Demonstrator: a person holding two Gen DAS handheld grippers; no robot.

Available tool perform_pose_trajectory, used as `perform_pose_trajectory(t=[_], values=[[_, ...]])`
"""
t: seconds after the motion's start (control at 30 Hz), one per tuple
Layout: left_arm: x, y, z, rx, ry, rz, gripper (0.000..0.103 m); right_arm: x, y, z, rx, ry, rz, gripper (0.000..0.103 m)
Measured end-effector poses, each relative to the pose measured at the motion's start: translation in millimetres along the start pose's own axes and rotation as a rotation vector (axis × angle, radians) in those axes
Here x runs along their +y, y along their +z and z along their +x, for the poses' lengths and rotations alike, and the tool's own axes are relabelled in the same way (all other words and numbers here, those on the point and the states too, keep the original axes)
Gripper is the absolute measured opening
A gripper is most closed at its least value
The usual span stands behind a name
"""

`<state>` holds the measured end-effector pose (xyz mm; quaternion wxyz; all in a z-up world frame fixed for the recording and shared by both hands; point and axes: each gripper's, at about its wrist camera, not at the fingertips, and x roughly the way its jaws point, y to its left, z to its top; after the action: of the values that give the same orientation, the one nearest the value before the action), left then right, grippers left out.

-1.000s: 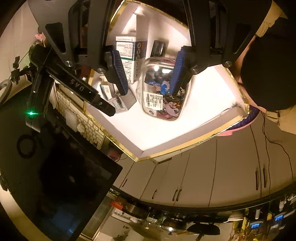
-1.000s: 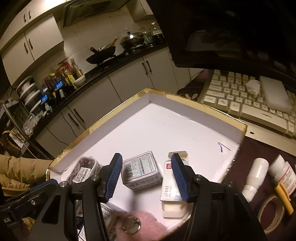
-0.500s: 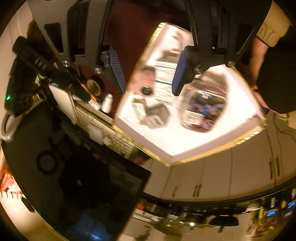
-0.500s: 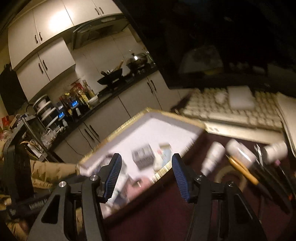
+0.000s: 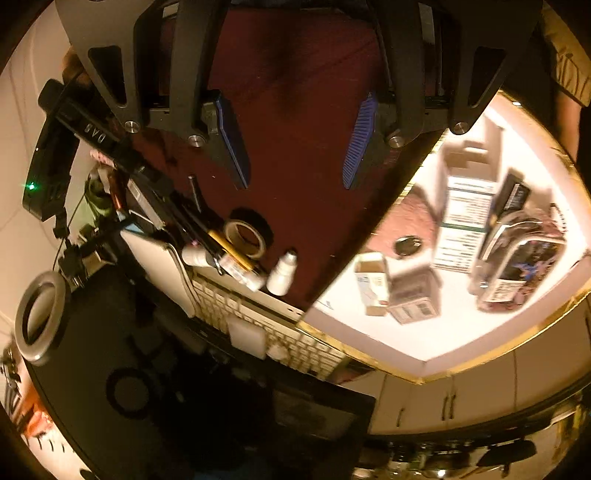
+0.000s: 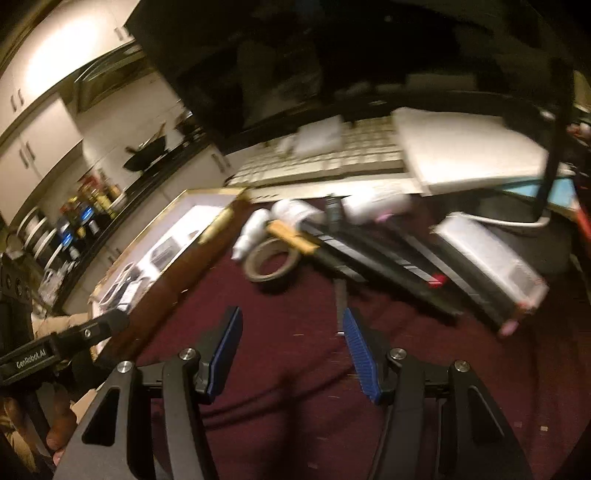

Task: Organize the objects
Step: 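Withdraw both tools from the tray back over the desk, then grasp the yellow pen with the right tool while the left tool approaches the grey tape roll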

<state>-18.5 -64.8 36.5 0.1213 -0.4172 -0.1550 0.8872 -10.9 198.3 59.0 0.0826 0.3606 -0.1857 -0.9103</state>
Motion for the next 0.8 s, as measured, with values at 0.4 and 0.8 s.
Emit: perform_pose_trajectory(t=[0.4,0.8], values=[[-5.8,-1.0,15.2,0.042,-0.002,0.007,0.052,-15.9,18.6,-4.6,-0.026,-0.011,-0.034,0.057],[10.5,-1.4,17.8,0.032,-0.002,-0.031,0.052,19.9,47.5,52.4,0.135,-0.056,-0.302,0.056]])
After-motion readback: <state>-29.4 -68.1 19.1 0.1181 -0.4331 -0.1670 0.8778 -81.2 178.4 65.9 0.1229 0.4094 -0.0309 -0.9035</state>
